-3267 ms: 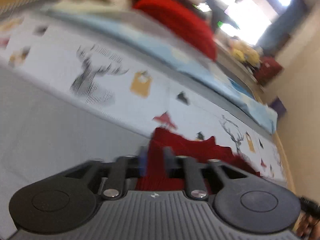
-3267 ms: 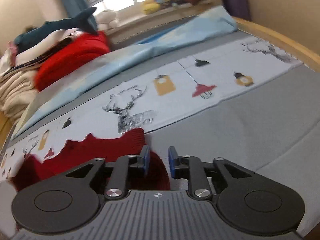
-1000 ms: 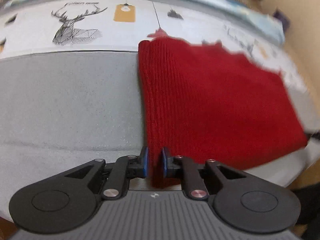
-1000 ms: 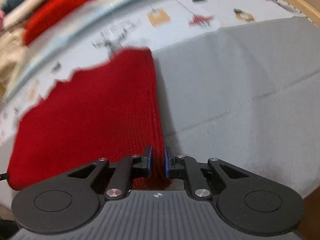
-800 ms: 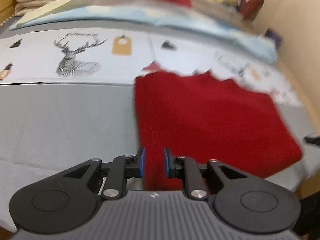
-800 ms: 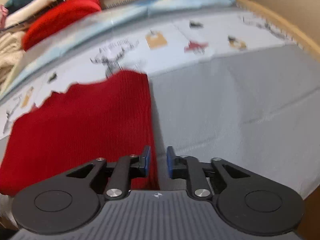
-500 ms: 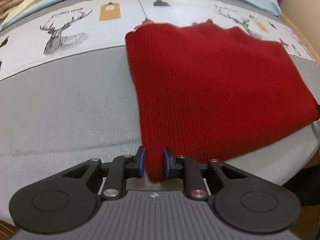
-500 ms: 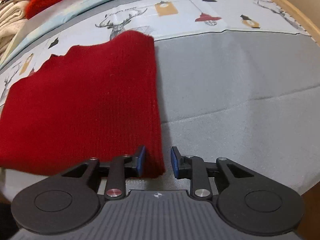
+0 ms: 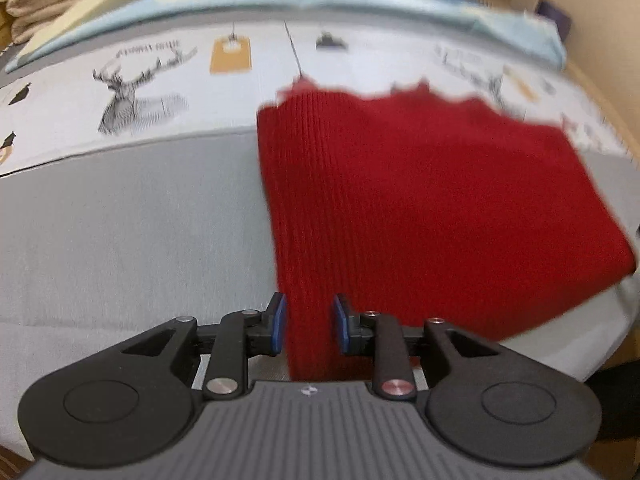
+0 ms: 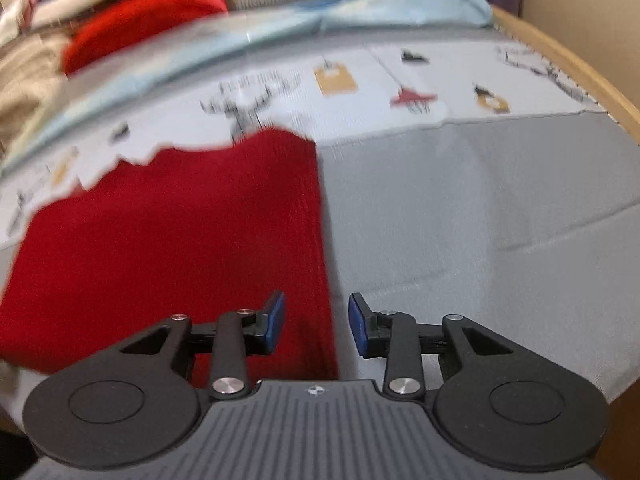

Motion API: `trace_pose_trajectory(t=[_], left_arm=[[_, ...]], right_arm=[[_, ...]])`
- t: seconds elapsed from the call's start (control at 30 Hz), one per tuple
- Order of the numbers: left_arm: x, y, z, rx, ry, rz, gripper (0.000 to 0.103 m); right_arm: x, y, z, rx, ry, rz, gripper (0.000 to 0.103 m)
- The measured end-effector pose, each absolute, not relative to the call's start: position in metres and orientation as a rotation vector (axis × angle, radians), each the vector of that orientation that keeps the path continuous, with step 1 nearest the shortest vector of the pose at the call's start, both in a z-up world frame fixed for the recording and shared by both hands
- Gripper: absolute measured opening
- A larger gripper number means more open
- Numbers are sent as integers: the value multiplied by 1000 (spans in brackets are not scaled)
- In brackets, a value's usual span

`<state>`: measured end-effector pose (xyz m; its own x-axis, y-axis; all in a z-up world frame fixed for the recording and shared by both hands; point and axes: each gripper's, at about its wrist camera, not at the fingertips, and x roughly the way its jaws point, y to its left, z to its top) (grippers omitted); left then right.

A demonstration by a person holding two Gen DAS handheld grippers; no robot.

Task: Fold small clothes
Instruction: 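Open both grippers and release the folded sweater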

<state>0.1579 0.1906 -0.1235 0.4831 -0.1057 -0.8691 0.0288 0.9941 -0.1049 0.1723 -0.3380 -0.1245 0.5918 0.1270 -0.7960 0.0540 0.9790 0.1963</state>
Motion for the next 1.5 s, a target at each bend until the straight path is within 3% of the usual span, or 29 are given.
trace_pose_trajectory(t=[0.17,0.3,0.43,0.6,0.77,0.9,1.03,1.07,1.13,1.17,1.5], left_arm=[[160,187,-133,-55,1135,-54,29],[156,188,-123,-43,1073,-48,31],[146,203,-96,-126,928,4,49],[129,216,-70,-154,800,86,50],[117,221,-40,-116,712,140,50],[98,221,-24,-40,622,165,56],[92,228,-33,-37,663,174,57],[91,231,-35,-41,663,178,57],[89,238,-35,-42,657,191,57],[90,241,-35,-40,657,198,57],[78,290,-34,-127,663,277,57]], right_arm=[[181,-330,-152,121,1099,-1,44],[170,-328,-133,141,978,-16,44],[151,-317,-103,175,815,9,44],[130,-288,-86,152,690,50,44],[116,-253,-82,135,678,104,44],[109,-220,-83,78,681,177,44],[100,-181,-88,-35,674,259,44],[98,-171,-89,-63,669,278,43],[93,-152,-92,-124,646,296,23],[92,-143,-91,-141,641,312,20],[94,-29,-88,-63,671,478,21]])
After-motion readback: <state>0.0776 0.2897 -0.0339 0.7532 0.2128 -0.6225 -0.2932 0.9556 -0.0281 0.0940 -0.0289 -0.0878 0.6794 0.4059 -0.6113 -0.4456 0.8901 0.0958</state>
